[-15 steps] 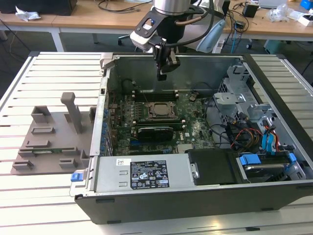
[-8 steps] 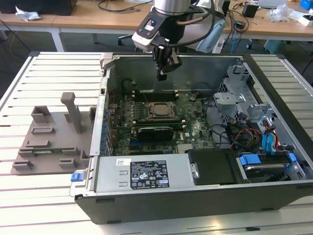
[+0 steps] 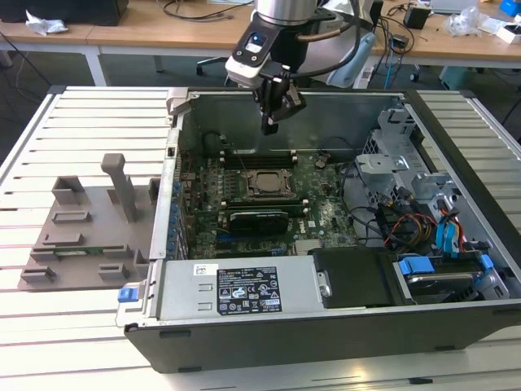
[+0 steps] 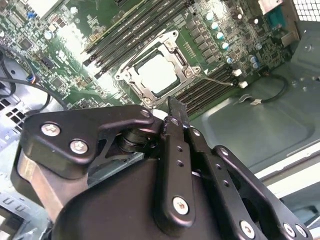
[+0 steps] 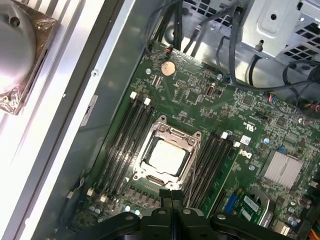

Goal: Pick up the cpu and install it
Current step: 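Install the first cpu locking lever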

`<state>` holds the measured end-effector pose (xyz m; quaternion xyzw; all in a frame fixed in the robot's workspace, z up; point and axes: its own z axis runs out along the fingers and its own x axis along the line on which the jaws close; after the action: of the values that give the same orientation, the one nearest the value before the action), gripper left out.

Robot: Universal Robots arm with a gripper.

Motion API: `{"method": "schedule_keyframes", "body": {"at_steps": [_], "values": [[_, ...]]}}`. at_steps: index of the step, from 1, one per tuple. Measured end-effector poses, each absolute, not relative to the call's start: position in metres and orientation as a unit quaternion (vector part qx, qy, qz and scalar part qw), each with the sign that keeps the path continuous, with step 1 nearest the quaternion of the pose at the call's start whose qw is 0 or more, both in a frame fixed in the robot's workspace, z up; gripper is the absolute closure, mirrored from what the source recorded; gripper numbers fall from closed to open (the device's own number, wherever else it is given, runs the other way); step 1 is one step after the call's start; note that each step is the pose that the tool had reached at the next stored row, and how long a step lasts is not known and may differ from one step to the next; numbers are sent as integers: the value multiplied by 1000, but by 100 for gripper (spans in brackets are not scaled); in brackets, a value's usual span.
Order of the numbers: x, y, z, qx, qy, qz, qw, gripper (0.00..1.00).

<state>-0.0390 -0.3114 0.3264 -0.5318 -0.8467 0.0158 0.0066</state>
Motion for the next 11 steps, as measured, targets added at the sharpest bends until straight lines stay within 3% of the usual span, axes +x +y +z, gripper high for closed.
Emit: {"method": "schedule_keyframes", "body": {"at_steps": [11], "values": [[-39, -311, 326, -473, -881, 16, 5, 89]]}}
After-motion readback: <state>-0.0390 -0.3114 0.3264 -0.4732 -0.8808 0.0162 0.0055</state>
